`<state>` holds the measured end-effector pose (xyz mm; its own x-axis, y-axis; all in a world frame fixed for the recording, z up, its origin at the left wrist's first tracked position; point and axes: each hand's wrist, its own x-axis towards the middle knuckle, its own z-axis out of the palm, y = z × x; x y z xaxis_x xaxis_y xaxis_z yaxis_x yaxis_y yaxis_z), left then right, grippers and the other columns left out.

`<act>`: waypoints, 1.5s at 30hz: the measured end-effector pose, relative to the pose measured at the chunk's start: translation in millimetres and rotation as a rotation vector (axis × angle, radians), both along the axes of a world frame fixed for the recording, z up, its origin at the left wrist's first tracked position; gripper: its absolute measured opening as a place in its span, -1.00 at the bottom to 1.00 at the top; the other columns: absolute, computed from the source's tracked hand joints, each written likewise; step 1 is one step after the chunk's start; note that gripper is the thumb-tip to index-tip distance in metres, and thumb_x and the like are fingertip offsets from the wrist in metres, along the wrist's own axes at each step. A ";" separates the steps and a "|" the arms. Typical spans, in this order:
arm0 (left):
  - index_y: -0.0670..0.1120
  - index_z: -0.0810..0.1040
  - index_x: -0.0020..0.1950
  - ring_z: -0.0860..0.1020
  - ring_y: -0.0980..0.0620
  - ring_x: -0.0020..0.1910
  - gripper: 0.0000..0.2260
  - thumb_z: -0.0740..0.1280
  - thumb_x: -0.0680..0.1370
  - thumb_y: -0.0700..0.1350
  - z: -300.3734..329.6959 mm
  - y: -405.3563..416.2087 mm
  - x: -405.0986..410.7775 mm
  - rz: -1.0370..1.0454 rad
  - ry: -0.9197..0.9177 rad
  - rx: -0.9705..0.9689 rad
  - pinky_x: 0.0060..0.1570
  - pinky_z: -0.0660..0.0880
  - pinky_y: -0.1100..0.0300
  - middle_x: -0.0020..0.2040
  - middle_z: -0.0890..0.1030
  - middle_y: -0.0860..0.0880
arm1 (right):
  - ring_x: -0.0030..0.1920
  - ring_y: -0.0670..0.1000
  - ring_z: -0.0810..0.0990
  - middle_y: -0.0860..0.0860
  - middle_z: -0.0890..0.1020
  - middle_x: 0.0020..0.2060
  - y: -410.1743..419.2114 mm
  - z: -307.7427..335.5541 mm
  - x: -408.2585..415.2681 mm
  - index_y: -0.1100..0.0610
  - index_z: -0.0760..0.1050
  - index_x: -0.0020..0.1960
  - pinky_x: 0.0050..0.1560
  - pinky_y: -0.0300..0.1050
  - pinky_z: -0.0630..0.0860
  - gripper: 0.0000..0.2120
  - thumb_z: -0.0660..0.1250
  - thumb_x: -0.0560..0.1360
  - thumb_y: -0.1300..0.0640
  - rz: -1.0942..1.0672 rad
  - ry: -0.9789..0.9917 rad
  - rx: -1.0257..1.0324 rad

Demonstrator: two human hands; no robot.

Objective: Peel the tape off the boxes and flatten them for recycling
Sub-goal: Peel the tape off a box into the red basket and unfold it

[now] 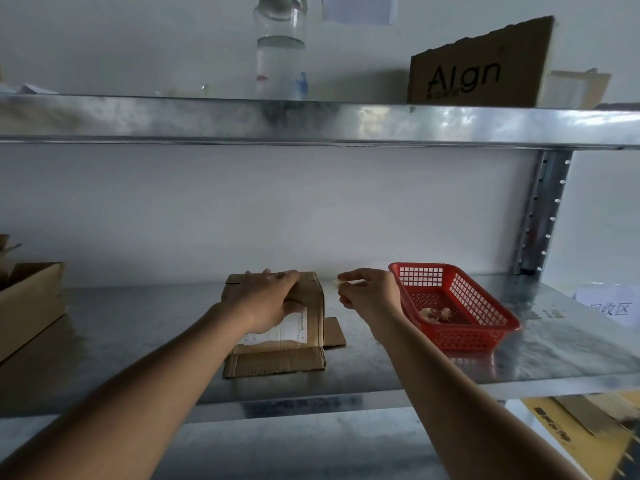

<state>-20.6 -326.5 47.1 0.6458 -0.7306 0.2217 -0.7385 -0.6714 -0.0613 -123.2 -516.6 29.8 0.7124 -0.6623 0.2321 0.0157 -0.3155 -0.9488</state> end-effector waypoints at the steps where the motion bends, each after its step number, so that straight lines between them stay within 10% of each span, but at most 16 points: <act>1: 0.08 0.32 0.39 0.43 -0.03 -0.02 -0.59 0.20 0.65 0.29 -1.8 -2.8 -0.4 -0.013 -0.029 0.001 0.00 0.32 -0.01 0.23 0.57 -0.04 | -0.22 0.02 0.74 0.03 0.74 -0.27 -1.3 1.3 -2.5 0.08 0.73 0.04 -0.15 -0.06 0.72 -0.80 0.44 0.49 0.30 -0.019 -0.014 -0.045; 7: 0.04 0.25 0.49 0.47 -0.18 0.35 -0.53 0.15 0.67 0.27 -7.5 -23.8 -1.0 0.008 -0.031 0.022 0.40 0.32 -0.21 0.40 0.51 -0.06 | -0.18 -0.10 0.72 -0.09 0.75 -0.13 -24.1 21.6 -16.3 -0.02 0.70 0.09 -0.13 -0.09 0.67 -0.86 0.44 0.57 0.14 -0.145 -0.160 -0.267; 13: 0.04 0.28 0.43 0.49 -0.16 0.25 -0.57 0.17 0.67 0.26 -8.4 -62.5 -20.9 -0.042 -0.035 0.007 0.28 0.38 -0.13 0.31 0.55 -0.07 | -0.34 -0.12 0.69 -0.11 0.71 -0.25 -58.7 23.1 -36.8 0.01 0.69 0.07 -0.14 0.02 0.69 -0.89 0.39 0.63 0.14 -0.161 -0.161 -0.354; 16: 0.02 0.30 0.46 0.48 -0.17 0.30 -0.54 0.19 0.67 0.26 -9.6 -81.2 -29.9 -0.065 -0.013 -0.013 0.36 0.35 -0.17 0.36 0.53 -0.06 | -0.29 -0.14 0.66 0.00 0.76 -0.18 -81.9 16.5 -51.6 0.08 0.63 0.27 -0.22 -0.26 0.55 -0.76 0.42 0.61 0.09 -0.224 -0.100 -0.435; 24: 0.03 0.32 0.48 0.47 -0.15 0.33 -0.53 0.24 0.65 0.23 -10.2 -116.5 -50.9 -0.064 0.018 -0.071 0.40 0.35 -0.15 0.38 0.54 -0.04 | 0.04 0.06 0.60 0.10 0.71 0.02 -130.6 4.9 -74.8 0.10 0.75 -0.01 -0.09 -0.17 0.43 -0.92 0.49 0.53 0.19 -0.262 0.160 -0.546; 29: 0.04 0.36 0.40 0.48 -0.13 0.26 -0.60 0.27 0.65 0.20 -11.1 -121.4 -62.2 -0.029 0.027 -0.089 0.28 0.44 -0.09 0.31 0.56 -0.06 | -0.13 0.06 0.70 0.10 0.74 0.01 -144.0 -3.2 -82.3 0.18 0.73 0.05 -0.27 -0.06 0.64 -0.83 0.36 0.60 0.30 -0.130 0.353 -0.633; 34: 0.05 0.33 0.45 0.47 -0.15 0.30 -0.56 0.28 0.65 0.20 -11.0 -121.0 -66.3 0.001 0.064 -0.096 0.29 0.47 -0.12 0.35 0.52 -0.10 | -0.28 -0.17 0.59 -0.06 0.74 -0.05 -148.0 -6.9 -86.8 0.00 0.73 0.07 -0.39 -0.38 0.38 -0.85 0.51 0.52 0.16 -0.102 0.313 -0.633; 45: 0.06 0.31 0.45 0.47 -0.14 0.28 -0.56 0.27 0.65 0.22 -11.2 -121.5 -63.3 0.008 0.095 -0.106 0.25 0.50 -0.14 0.34 0.51 -0.09 | -0.19 -0.14 0.64 -0.15 0.69 -0.19 -157.8 -6.7 -89.3 -0.02 0.73 -0.13 -0.13 -0.15 0.65 -0.86 0.64 0.38 0.12 -0.061 0.354 -0.589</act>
